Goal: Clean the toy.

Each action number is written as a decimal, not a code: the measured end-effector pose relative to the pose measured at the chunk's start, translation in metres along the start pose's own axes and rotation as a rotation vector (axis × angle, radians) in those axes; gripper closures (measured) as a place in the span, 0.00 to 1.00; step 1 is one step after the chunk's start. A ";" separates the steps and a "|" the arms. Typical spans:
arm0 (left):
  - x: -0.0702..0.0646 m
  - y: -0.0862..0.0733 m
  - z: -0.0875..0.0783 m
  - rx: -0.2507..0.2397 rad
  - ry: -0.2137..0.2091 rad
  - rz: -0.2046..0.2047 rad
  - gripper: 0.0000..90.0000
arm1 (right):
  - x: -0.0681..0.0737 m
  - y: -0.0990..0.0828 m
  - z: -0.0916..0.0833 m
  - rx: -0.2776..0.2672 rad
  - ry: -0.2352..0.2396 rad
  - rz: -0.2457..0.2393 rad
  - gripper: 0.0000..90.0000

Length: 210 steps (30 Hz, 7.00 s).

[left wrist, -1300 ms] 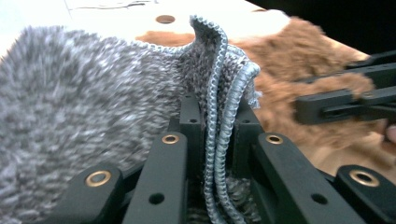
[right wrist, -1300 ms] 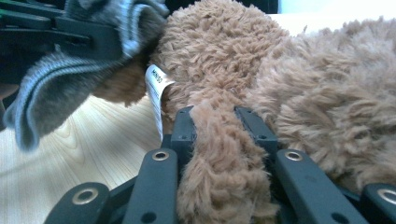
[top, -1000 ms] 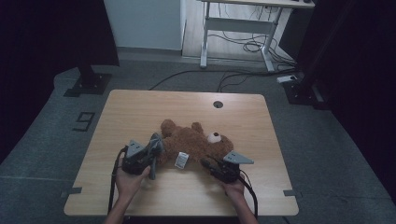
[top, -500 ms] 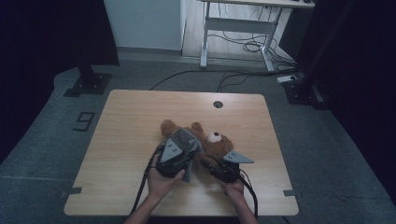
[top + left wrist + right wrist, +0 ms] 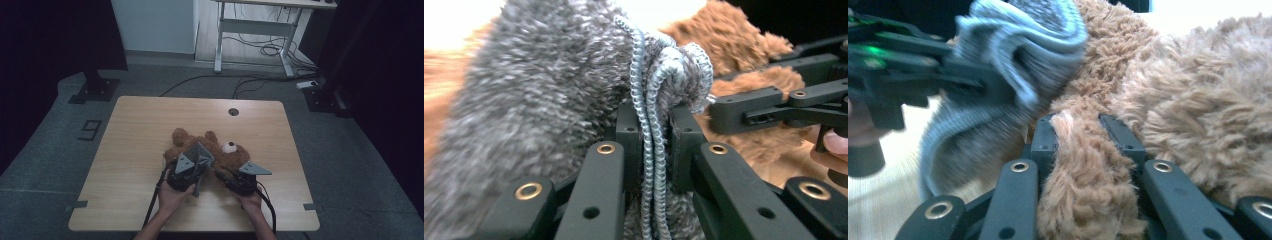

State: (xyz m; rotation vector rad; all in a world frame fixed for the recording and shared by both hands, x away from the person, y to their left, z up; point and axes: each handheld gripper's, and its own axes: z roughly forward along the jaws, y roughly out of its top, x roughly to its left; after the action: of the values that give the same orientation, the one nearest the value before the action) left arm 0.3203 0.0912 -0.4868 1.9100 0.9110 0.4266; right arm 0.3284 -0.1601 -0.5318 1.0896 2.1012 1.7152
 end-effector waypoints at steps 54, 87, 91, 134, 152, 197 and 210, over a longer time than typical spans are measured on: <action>0.023 0.032 0.003 0.000 -0.006 -0.054 0.87 | -0.001 -0.003 0.001 0.028 0.009 -0.008 0.77; 0.024 0.030 -0.007 0.004 -0.023 -0.074 0.87 | -0.038 0.003 -0.040 0.075 -0.195 -0.012 0.56; 0.012 0.049 -0.020 -0.038 -0.016 -0.024 0.87 | -0.037 0.003 -0.040 0.082 -0.202 -0.029 0.60; 0.001 0.016 -0.006 0.106 -0.130 -0.040 0.87 | -0.046 0.002 -0.043 0.102 -0.140 -0.022 0.61; -0.069 0.048 0.052 0.151 -0.250 0.058 0.87 | -0.046 0.001 -0.043 0.097 -0.142 -0.025 0.62; -0.024 0.054 0.014 0.072 -0.233 -0.052 0.88 | -0.050 -0.002 -0.045 0.093 -0.115 -0.024 0.63; -0.059 0.047 0.063 0.182 -0.242 0.007 0.88 | -0.050 -0.003 -0.045 0.093 -0.115 -0.022 0.63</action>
State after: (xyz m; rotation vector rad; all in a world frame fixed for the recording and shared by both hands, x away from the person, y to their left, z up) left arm 0.3405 -0.0039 -0.4731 2.0765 0.8049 0.1153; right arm 0.3361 -0.2267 -0.5351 1.1567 2.1323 1.5201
